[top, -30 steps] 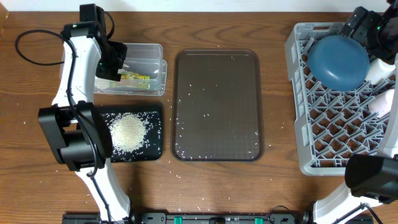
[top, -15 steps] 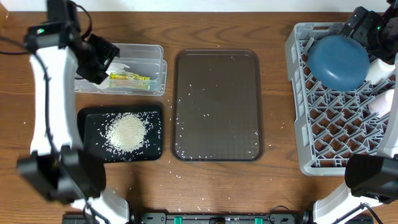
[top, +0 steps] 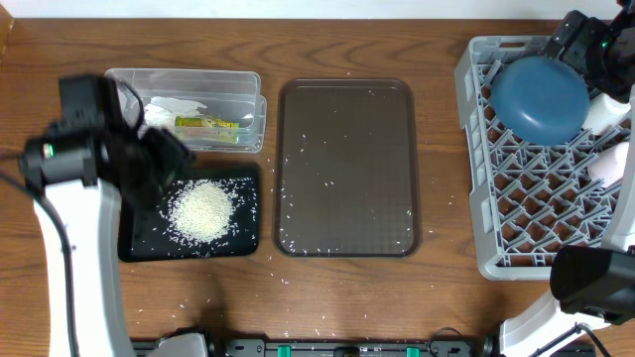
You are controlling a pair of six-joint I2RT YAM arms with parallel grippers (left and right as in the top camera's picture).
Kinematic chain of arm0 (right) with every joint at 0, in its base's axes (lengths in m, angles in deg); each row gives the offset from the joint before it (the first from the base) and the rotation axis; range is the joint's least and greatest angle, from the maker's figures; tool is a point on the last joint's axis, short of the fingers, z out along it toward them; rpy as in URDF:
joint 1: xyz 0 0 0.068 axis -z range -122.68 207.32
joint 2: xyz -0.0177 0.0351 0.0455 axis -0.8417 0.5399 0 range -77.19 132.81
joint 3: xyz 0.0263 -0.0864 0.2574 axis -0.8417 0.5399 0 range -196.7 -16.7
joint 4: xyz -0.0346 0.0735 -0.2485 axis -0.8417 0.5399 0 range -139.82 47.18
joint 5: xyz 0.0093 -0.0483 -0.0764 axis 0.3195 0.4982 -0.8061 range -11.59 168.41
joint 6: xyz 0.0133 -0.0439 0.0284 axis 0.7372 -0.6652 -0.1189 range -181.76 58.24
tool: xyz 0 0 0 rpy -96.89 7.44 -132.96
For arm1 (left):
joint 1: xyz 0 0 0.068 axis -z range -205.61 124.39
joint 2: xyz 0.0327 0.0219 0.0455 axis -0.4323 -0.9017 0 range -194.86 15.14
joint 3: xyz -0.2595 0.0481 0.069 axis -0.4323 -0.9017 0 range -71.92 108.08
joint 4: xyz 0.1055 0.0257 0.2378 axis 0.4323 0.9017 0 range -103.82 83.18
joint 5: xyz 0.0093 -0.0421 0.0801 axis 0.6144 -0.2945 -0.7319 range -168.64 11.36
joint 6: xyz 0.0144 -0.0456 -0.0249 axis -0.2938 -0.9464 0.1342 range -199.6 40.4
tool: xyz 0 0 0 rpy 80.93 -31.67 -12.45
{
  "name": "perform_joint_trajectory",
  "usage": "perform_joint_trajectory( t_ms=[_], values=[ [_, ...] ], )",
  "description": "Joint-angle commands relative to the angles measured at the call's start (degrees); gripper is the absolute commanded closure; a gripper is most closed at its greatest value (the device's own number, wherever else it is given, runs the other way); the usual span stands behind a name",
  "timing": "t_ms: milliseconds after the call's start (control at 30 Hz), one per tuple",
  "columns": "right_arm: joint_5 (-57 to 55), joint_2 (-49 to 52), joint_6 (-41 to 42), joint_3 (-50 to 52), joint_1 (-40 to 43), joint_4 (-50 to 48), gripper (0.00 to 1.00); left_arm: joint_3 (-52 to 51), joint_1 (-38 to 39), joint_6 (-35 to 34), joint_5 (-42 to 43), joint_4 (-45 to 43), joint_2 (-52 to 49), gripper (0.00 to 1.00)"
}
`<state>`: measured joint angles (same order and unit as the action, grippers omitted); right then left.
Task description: Sort waste into correct bins and load items into the dishwasher rack
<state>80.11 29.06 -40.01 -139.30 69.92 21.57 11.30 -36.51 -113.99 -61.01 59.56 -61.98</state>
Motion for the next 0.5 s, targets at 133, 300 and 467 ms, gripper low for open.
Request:
perform_joint_trajectory(
  t_ms=[133, 300, 467],
  values=[
    [-0.2, -0.2, 0.5, -0.2, 0.1, 0.2, 0.01, -7.0, -0.3, 1.4, -0.7, 7.2, 7.9, 0.17],
    [-0.2, -0.2, 0.5, -0.2, 0.1, 0.2, 0.01, -7.0, -0.3, 1.4, -0.7, 8.2, 8.0, 0.13],
    [-0.2, -0.2, 0.5, -0.2, 0.1, 0.2, 0.01, -7.0, -0.3, 1.4, -0.3, 8.4, 8.0, 0.11]
  ],
)
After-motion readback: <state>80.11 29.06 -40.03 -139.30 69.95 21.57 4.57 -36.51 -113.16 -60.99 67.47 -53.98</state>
